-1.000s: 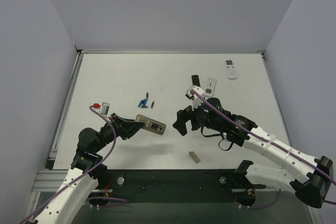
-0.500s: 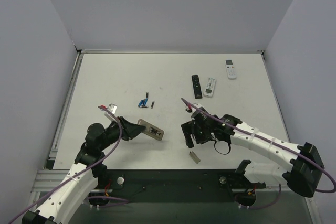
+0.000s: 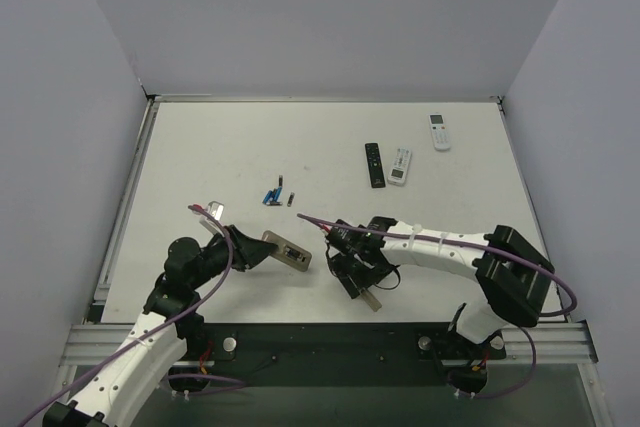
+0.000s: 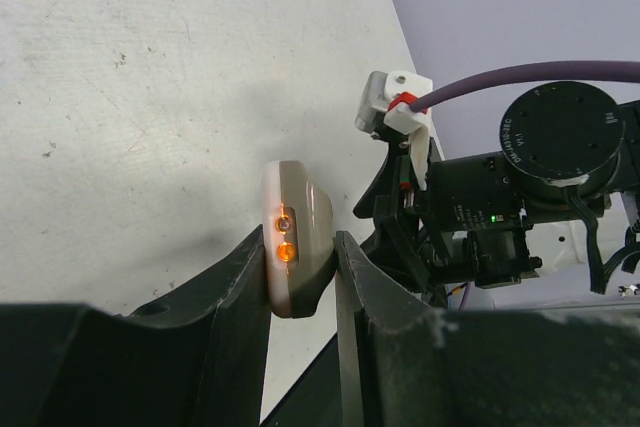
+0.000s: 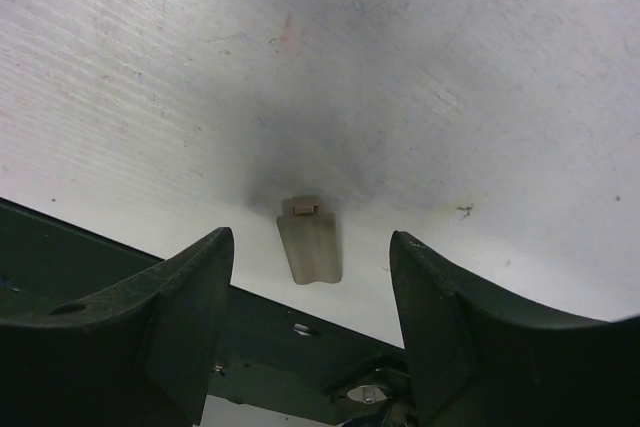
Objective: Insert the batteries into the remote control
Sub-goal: Move the battery cover to the center of the board.
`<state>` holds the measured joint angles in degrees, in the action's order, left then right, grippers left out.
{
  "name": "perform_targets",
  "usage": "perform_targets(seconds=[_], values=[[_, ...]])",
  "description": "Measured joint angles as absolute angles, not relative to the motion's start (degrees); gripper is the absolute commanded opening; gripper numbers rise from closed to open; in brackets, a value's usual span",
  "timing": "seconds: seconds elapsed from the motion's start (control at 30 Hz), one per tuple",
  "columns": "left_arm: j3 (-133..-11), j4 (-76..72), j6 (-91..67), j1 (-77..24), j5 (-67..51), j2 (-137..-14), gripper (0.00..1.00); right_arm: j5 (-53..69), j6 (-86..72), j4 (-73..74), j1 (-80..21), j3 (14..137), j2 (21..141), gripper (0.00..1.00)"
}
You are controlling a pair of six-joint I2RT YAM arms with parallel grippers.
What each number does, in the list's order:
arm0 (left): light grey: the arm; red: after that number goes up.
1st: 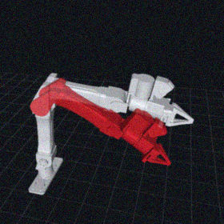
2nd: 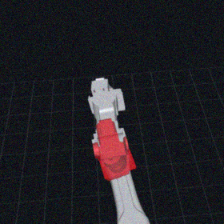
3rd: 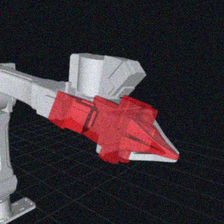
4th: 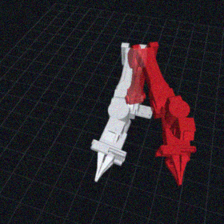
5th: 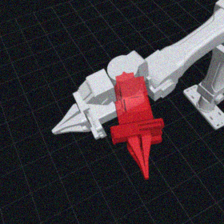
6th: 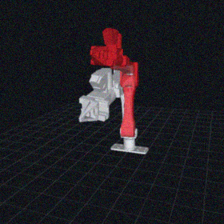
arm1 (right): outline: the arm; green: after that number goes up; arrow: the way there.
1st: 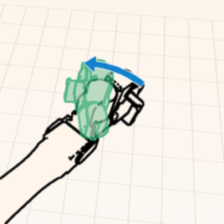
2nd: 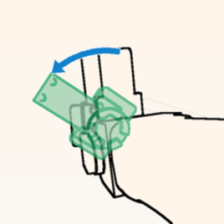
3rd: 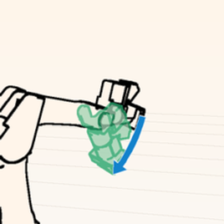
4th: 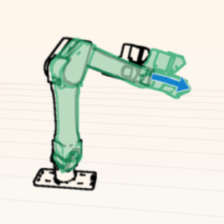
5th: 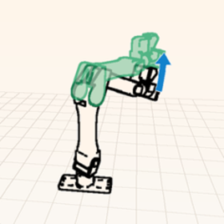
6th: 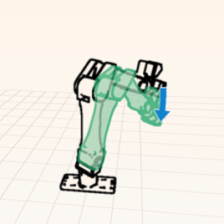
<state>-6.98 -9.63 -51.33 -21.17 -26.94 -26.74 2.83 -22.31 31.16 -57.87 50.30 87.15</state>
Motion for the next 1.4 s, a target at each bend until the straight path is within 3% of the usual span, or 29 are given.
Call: perform_targets(seconds=[0.03, 0.13, 0.4, 0.5, 0.6, 0.97, 1.13, 1.4], values=[[-7.0, -9.6, -51.3, -21.2, -26.9, -26.7, 0.00, 3.2, -22.1, 31.2, -57.9, 50.5, 88.0, 0.47], [-7.0, -9.6, -51.3, -21.2, -27.0, -26.6, 0.00, 4.1, -21.5, 31.1, -57.9, 51.1, 90.3, 0.40], [-7.0, -9.6, -51.3, -21.2, -26.9, -26.2, 0.00, 5.4, -20.9, 31.1, -58.2, 51.1, 93.1, 0.29], [-7.0, -9.5, -51.3, -21.2, -27.0, -26.0, 0.00, 5.4, -21.0, 31.1, -58.2, 51.1, 93.4, 0.12], [-7.0, -9.4, -51.3, -21.2, -26.9, -25.6, 0.00, 5.6, -21.6, 31.0, -57.5, 51.1, 93.4, 0.06], [-7.0, -6.0, -51.3, -21.2, -25.9, -22.5, 0.00, 2.9, -32.2, 28.0, -41.9, 51.6, 93.6, 0.07], [-7.3, -3.6, -51.3, -21.2, -25.6, -20.9, 0.00, 1.2, -37.0, 25.8, -34.8, 55.7, 97.2, 0.17], [-8.5, -1.7, -50.9, -21.2, -25.3, -19.4, 0.00, -0.5, -39.4, 23.1, -31.1, 60.3, 101.1, 0.42]])
